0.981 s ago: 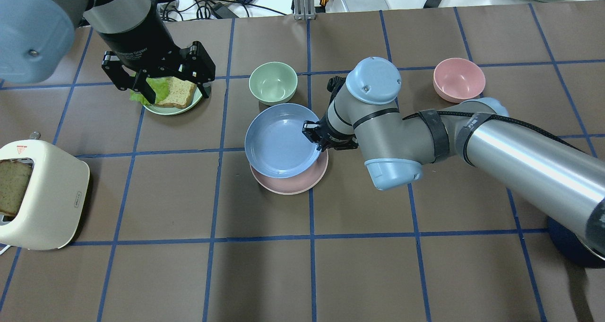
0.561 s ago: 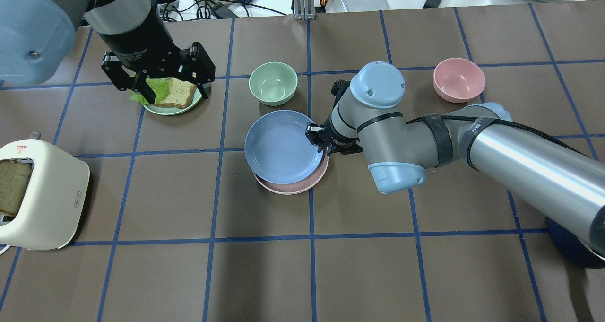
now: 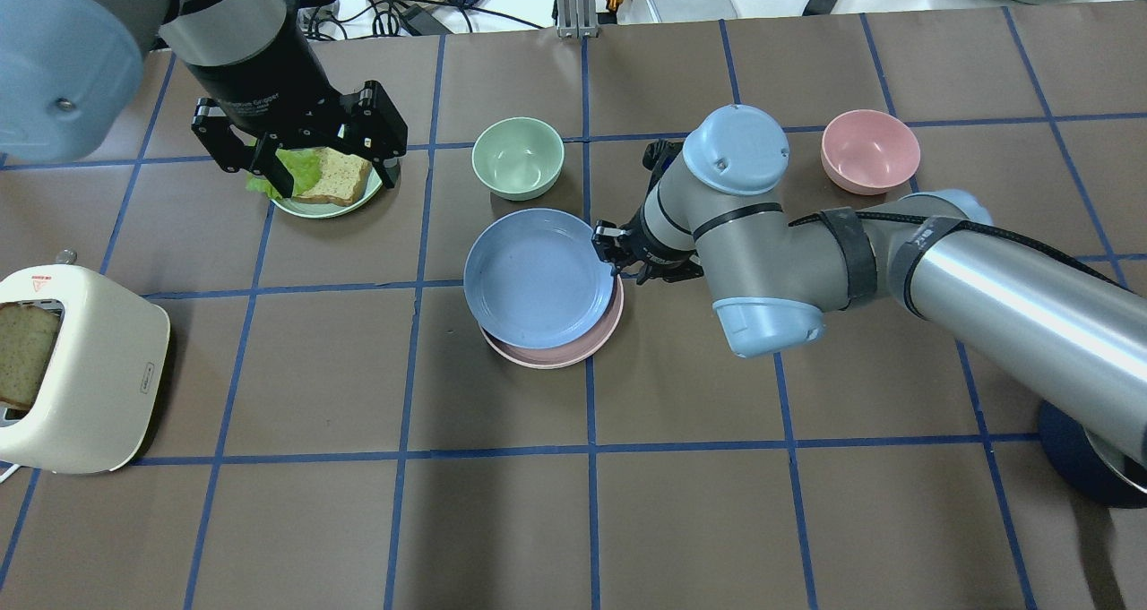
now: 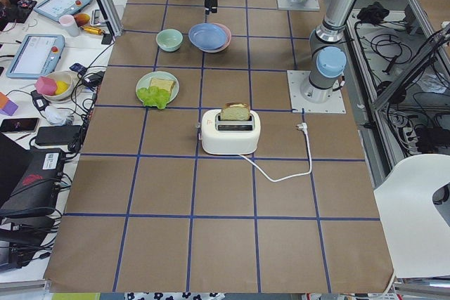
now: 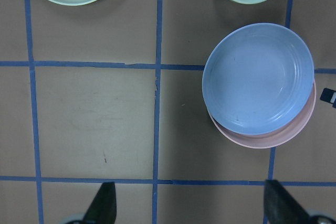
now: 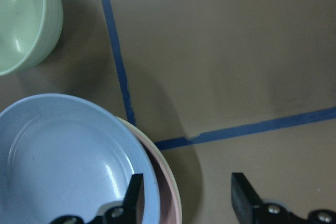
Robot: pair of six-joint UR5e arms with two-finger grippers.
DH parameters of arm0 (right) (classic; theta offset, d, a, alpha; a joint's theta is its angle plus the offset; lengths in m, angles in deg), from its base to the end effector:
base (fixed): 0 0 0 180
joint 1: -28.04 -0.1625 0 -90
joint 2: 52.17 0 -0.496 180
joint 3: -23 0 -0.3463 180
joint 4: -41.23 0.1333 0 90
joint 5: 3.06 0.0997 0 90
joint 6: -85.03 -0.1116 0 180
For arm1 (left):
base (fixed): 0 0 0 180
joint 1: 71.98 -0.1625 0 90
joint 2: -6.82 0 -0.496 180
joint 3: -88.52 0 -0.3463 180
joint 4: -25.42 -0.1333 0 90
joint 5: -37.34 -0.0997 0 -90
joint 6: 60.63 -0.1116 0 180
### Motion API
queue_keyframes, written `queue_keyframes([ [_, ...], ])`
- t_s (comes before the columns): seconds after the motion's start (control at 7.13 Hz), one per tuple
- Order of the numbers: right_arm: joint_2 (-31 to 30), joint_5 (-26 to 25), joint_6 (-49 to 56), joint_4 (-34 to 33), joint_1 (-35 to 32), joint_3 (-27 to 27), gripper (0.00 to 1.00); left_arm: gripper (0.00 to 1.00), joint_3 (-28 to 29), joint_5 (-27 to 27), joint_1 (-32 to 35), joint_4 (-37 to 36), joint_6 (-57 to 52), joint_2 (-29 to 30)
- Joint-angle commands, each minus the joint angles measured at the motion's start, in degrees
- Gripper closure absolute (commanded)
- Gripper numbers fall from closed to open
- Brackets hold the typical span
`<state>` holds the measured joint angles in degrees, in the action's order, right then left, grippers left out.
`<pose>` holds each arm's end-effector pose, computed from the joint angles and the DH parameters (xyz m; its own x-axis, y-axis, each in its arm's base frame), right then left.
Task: Stack three plates with pink and blue
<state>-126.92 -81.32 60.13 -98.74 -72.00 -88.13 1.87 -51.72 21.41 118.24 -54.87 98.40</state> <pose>0.2463 -0.4965 0.3529 -0.9383 0.2055 -0.2783 0.2487 0.9598 -0.1299 -0.1619 -0.4487 0.5556 -0.9990 -0.0416 0.0145 -0.0414 0.9989 0.0199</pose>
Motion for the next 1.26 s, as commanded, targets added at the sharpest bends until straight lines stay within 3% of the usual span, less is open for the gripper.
queue_keyframes([
  [0.0,-2.8,-0.6,11.7,8.3,6.5,3.4,0.29,0.00,0.1,0.1,0.0,0.0,0.1,0.0],
  [0.28,-3.9,-4.8,24.0,28.3,13.1,14.6,0.21,0.00,0.1,0.2,0.0,0.0,0.2,0.0],
  [0.42,-3.9,-6.3,25.0,37.1,13.5,20.5,0.21,0.00,0.1,0.1,0.0,0.0,0.2,0.0],
  [0.7,-4.3,-7.3,32.9,40.5,13.8,28.3,0.00,0.00,0.2,0.2,0.0,0.0,0.3,0.0],
  [0.98,-5.3,-7.3,27.7,53.1,12.9,36.8,0.00,0.00,0.2,0.2,0.0,0.0,0.3,0.0],
  [1.12,-5.7,-7.2,24.1,53.8,12.5,37.5,0.00,0.00,0.2,0.2,0.0,0.0,0.3,0.0],
])
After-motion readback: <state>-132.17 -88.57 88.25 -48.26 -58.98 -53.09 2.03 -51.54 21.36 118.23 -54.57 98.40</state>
